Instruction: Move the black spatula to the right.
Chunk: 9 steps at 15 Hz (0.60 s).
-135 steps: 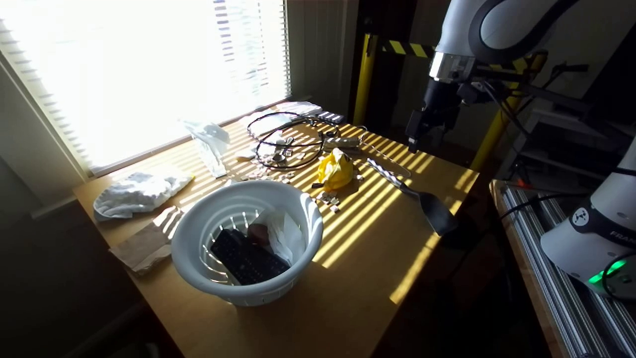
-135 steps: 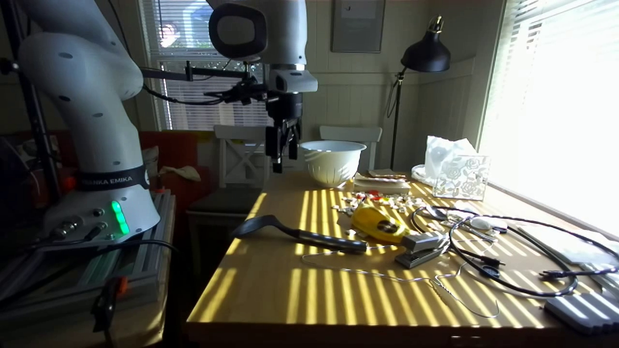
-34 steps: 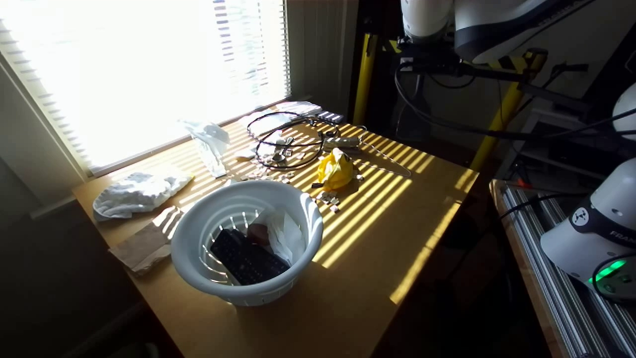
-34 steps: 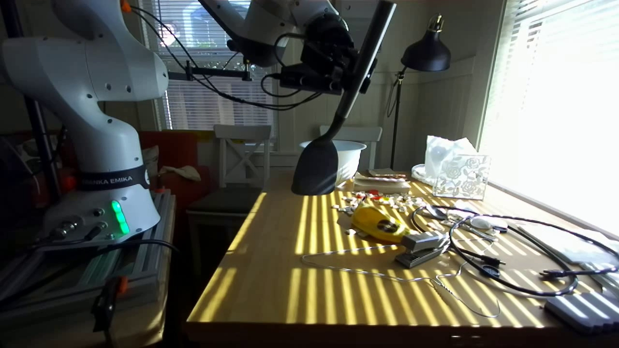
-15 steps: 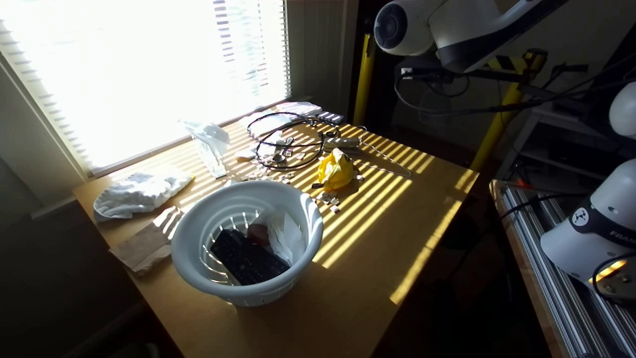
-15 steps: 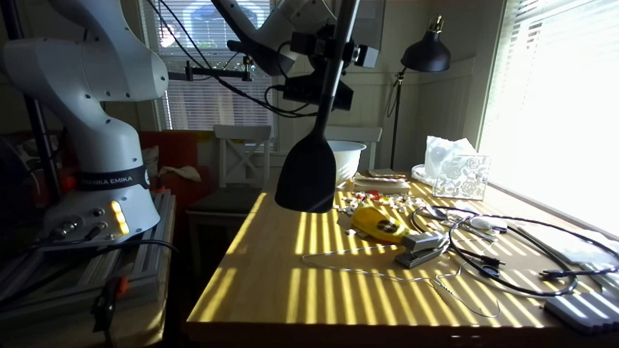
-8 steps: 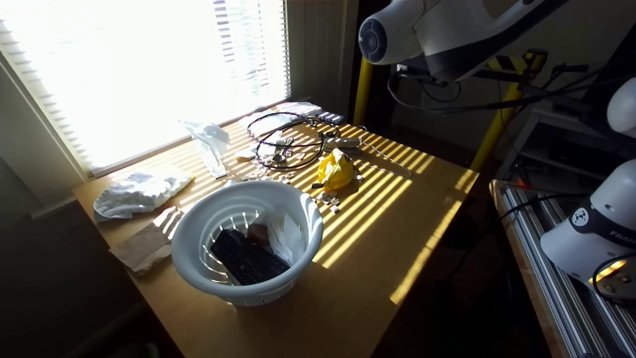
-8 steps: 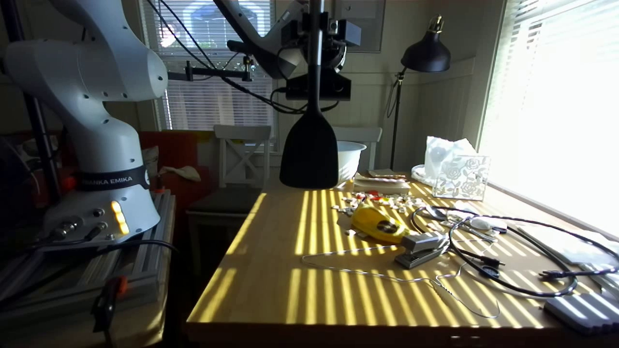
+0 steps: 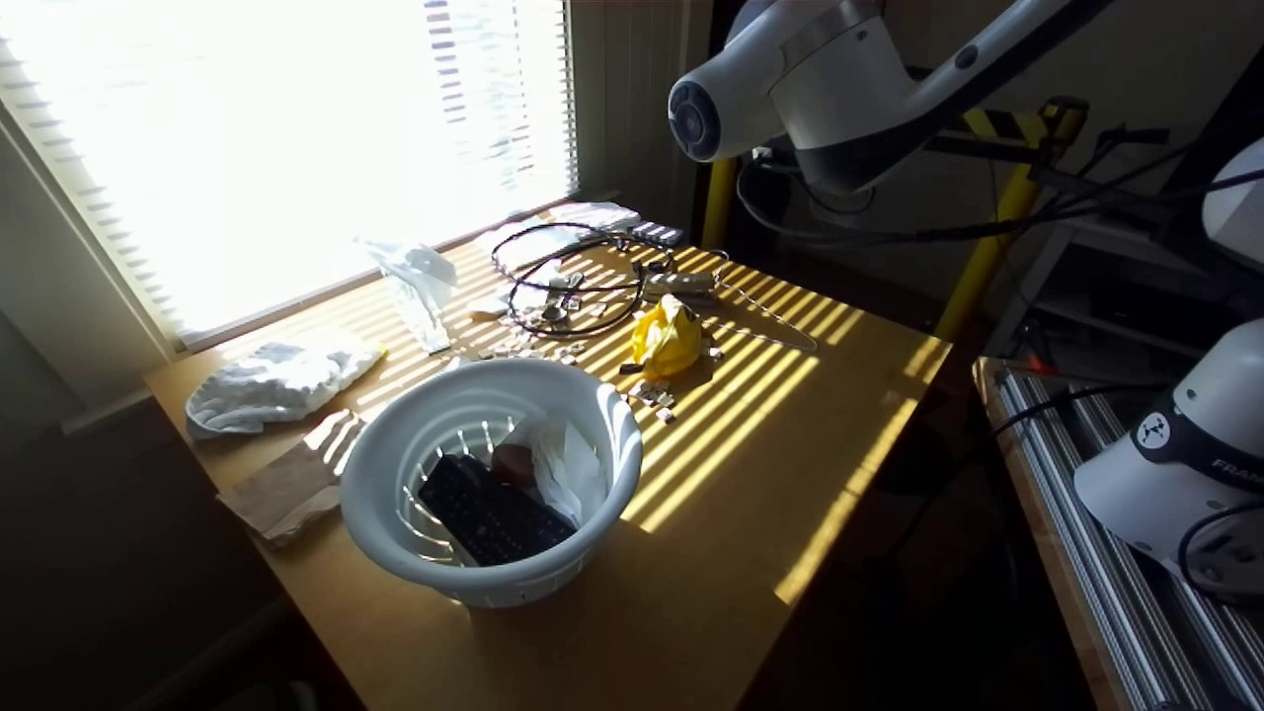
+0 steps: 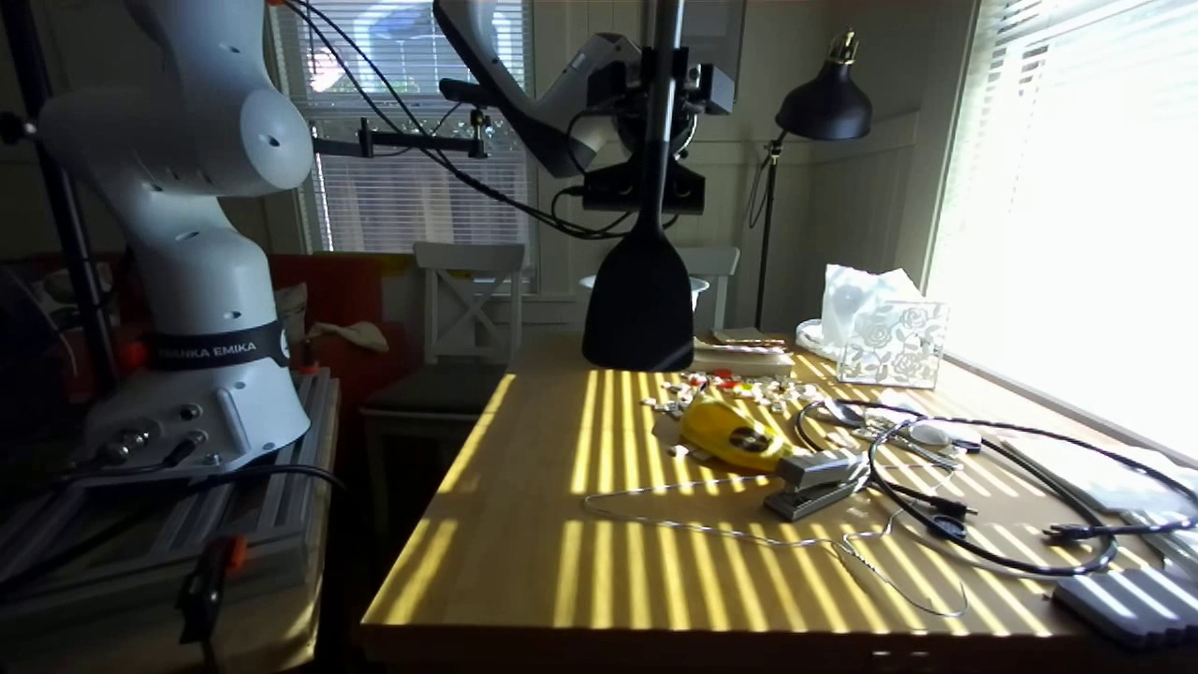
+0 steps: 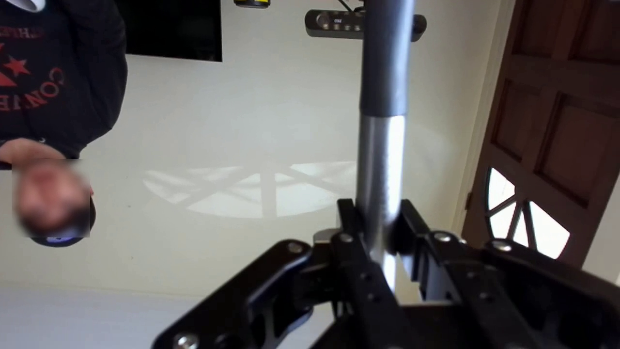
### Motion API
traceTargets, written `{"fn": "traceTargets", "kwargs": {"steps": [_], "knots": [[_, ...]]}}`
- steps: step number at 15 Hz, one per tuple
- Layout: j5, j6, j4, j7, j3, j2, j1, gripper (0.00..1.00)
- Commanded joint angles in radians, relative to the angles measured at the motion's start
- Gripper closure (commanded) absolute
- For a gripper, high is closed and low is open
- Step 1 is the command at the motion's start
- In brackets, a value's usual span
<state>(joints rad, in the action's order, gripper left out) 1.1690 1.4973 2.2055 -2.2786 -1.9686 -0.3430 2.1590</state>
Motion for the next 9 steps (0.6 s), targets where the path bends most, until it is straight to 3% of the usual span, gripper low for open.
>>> {"fn": "traceTargets", "kwargs": {"steps": [1,4,5,9], "knots": [[-0.047,0.020,-0.149,0.057,-0.220,-0.244,0.241,0.94],[-0.040,0.000,-0.301,0.078,-0.351,-0.390,0.373,0.94],[-0.065,0.019,-0.316,0.093,-0.284,-0.441,0.302,0.94],[-0.144,0.063,-0.505,0.188,-0.248,-0.650,0.305,0.94]]}}
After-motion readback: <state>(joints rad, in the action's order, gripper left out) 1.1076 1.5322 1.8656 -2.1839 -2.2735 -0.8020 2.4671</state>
